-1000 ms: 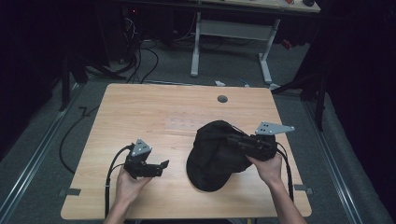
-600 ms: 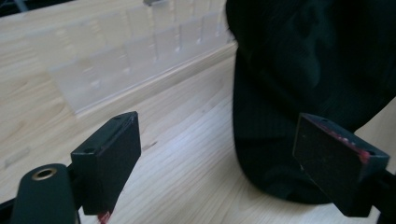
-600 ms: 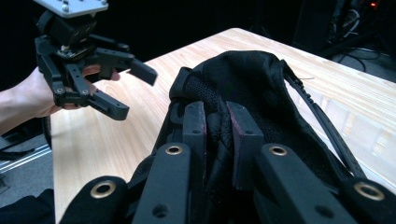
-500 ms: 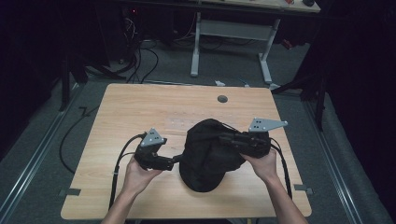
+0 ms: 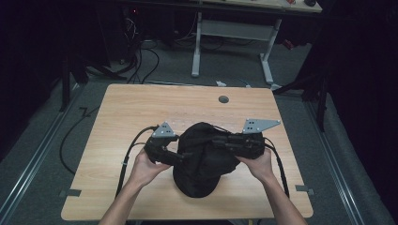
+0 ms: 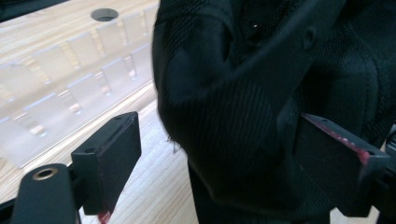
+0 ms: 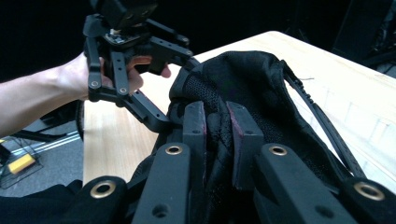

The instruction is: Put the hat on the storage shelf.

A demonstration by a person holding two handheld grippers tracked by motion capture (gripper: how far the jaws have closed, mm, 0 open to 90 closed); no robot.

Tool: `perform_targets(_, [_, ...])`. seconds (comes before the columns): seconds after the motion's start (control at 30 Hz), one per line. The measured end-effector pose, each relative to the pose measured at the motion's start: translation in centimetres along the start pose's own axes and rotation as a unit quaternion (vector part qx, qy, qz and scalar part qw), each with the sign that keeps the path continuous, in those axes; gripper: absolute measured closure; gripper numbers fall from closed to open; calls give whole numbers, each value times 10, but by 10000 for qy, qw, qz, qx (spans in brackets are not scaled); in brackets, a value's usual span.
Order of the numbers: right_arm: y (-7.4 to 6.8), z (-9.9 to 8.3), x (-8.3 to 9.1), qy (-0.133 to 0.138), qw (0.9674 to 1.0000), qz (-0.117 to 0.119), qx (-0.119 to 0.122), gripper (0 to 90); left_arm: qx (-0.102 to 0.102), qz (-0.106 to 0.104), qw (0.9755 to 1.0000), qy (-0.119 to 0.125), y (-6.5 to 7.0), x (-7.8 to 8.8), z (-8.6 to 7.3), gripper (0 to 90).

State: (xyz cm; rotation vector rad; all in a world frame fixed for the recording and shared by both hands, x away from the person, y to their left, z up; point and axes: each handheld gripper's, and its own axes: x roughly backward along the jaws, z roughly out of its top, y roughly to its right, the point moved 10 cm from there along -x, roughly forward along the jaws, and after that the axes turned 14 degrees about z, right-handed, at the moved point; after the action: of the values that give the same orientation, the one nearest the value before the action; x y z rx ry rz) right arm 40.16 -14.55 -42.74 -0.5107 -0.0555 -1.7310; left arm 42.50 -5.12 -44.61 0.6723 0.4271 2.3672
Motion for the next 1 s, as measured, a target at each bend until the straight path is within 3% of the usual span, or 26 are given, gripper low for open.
perform_targets(0.27, [-2,1,-5,-25,9999,135,71,794,25,-212,9996,-182,4,-1,-4,191])
perform_targets(0.47, [-1,5,-6,-24,9998,128,149,794,-1,-326,9992,-224,6,4,-4,308])
perform_targets(0.6, [2,9,-7,-53,9997,-7,243,793,-60,-470,9985,-270,11,10,-6,433])
perform_targets(0.77, [4,12,-8,-71,9994,-172,289,793,-87,-555,9978,-352,14,14,-8,511])
perform_targets(1.0, [10,17,-10,-40,9989,-329,320,791,-281,-613,9968,-431,19,21,-11,654])
